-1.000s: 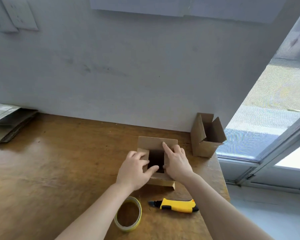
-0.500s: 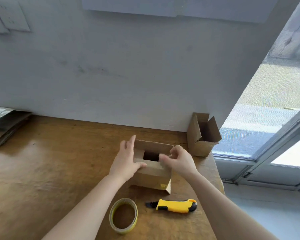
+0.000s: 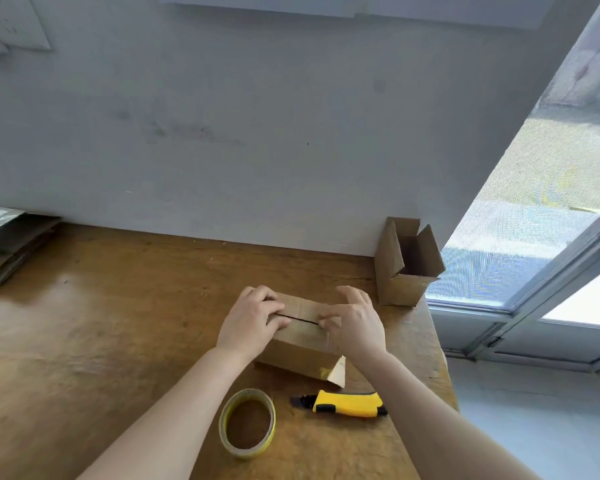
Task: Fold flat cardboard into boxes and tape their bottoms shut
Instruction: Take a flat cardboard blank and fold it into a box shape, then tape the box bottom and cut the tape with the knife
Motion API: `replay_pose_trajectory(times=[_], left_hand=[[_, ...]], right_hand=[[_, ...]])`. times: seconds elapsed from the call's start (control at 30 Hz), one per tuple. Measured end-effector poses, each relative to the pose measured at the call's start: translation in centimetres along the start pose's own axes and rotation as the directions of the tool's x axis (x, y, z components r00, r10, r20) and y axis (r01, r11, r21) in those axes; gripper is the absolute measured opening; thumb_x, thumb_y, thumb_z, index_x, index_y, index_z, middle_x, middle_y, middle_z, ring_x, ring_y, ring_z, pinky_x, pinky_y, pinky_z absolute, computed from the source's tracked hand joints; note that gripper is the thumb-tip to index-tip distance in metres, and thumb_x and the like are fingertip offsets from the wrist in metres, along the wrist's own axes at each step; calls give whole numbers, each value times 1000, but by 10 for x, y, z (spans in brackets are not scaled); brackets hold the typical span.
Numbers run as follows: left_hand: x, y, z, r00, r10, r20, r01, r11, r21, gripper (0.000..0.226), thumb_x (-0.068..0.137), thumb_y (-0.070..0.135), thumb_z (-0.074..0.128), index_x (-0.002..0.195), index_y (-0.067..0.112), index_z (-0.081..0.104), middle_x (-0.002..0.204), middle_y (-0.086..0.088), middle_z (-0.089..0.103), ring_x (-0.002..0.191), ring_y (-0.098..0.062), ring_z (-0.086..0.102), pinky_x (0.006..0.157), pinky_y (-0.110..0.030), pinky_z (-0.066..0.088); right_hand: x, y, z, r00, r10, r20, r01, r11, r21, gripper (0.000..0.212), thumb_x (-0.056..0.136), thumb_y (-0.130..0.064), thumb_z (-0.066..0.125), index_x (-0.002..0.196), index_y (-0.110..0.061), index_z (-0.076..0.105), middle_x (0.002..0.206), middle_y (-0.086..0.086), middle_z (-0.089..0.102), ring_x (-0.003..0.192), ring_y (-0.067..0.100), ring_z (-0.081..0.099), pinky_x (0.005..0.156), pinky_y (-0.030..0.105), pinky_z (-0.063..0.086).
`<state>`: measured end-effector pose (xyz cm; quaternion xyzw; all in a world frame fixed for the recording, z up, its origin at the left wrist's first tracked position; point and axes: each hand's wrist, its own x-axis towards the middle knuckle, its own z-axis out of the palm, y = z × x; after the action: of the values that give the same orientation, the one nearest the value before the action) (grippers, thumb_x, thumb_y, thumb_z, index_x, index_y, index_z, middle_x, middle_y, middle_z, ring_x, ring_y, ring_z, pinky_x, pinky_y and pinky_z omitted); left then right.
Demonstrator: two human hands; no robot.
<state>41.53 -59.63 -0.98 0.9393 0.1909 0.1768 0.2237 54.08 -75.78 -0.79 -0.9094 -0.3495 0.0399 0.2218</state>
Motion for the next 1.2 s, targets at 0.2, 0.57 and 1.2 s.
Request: replay_pose_trajectory(times=[0.2, 0.57, 1.2], left_hand=[[-7, 3, 9, 1000, -9, -20, 9, 1000, 21, 33, 87, 33, 67, 113, 13, 71, 114, 4, 55, 110, -12, 42, 93, -26, 44], [-52, -5, 11, 995, 90, -45, -77, 967, 243, 14, 85, 26, 67, 97, 18, 64, 93, 2, 55, 84, -17, 54, 62, -21, 46], [-36, -11, -32, 471, -125, 873, 539, 825, -173, 11, 81, 22, 76, 88, 14, 74, 81, 2, 67, 79, -14, 59, 74, -29, 47]], right_hand=[[-19, -7, 14, 990, -97, 102, 111, 984, -137, 52, 84, -63, 56, 122, -28, 64, 129, -2, 60, 121, 18, 53, 89, 31, 49], [-25, -21, 32, 960, -94, 263, 136, 980, -146, 57, 92, -54, 53, 144, -35, 41, 160, 0, 23, 148, 17, 15, 109, 37, 38], [-20, -15, 28, 959, -60, 278, 51, 998, 42, 59, 87, -48, 64, 142, -36, 45, 159, -5, 23, 148, 13, 13, 114, 33, 25]])
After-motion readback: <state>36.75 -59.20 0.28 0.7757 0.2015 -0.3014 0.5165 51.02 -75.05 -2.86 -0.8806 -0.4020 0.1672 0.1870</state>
